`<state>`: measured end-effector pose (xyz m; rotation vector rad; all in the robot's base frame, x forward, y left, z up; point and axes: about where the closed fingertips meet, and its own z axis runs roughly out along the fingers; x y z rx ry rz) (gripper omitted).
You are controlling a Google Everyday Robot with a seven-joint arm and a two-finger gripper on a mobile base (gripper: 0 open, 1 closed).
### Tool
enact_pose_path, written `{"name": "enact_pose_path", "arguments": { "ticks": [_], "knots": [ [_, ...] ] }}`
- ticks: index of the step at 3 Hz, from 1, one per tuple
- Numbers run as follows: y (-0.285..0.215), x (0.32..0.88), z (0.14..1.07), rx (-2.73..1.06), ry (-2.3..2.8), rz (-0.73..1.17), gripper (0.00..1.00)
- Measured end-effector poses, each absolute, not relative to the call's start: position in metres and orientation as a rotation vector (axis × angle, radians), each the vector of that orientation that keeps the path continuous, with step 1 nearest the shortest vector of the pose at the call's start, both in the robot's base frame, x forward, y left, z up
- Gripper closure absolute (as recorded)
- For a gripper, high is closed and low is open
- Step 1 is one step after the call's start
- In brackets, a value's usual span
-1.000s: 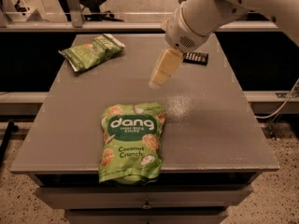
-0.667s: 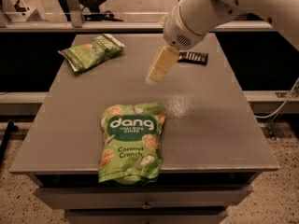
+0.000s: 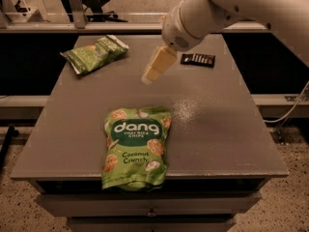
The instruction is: Pick green jalapeno chip bag
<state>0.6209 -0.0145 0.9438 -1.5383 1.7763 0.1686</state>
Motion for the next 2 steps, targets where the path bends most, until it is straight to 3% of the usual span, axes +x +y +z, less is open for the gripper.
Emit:
{"name": "enact_pose_path", "arguments": {
  "ticks": [2],
  "knots": [
    [0.072, 0.712, 0.920, -1.384, 1.675, 0.281, 0.00]
  ]
}}
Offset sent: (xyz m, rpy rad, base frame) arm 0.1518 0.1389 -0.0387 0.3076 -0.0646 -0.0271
